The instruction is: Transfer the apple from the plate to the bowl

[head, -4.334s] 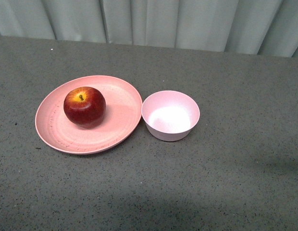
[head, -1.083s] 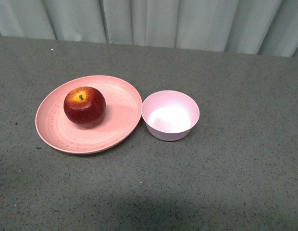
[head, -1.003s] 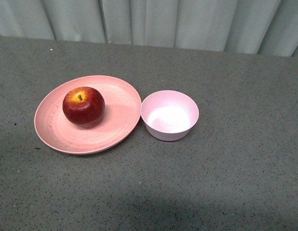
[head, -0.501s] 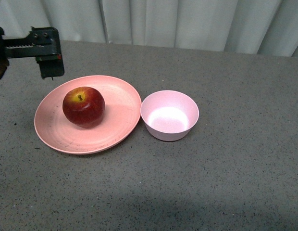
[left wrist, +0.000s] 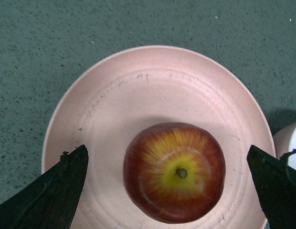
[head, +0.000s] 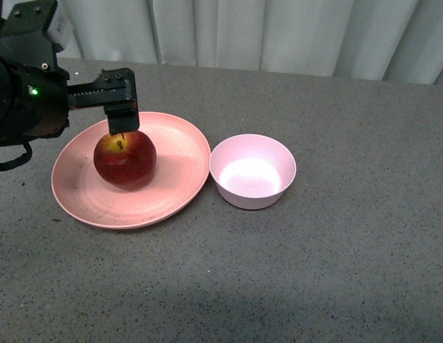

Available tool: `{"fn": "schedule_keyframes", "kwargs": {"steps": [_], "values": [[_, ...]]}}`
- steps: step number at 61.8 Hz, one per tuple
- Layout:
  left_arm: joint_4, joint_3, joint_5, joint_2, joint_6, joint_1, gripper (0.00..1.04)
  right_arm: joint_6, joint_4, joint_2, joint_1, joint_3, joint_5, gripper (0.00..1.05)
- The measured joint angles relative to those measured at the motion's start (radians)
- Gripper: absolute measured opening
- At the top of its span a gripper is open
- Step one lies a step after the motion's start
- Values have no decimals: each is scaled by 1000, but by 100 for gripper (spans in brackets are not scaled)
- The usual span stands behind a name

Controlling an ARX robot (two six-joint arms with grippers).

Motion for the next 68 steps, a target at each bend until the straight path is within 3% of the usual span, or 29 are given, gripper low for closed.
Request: {"fn": "schedule_keyframes", "kwargs": {"steps": [10, 39, 53, 68], "values": [[-7, 2, 32, 32, -10, -16, 98, 0, 0, 0, 0, 0, 0, 95], [14, -1, 5, 96, -19, -24, 98, 0, 0, 0, 0, 0, 0, 95], [19, -1, 16, 96, -20, -25, 69, 0, 0, 0, 0, 0, 0, 95], [16, -1, 15, 86, -23, -35, 64, 0, 0, 0, 0, 0, 0, 95]]}}
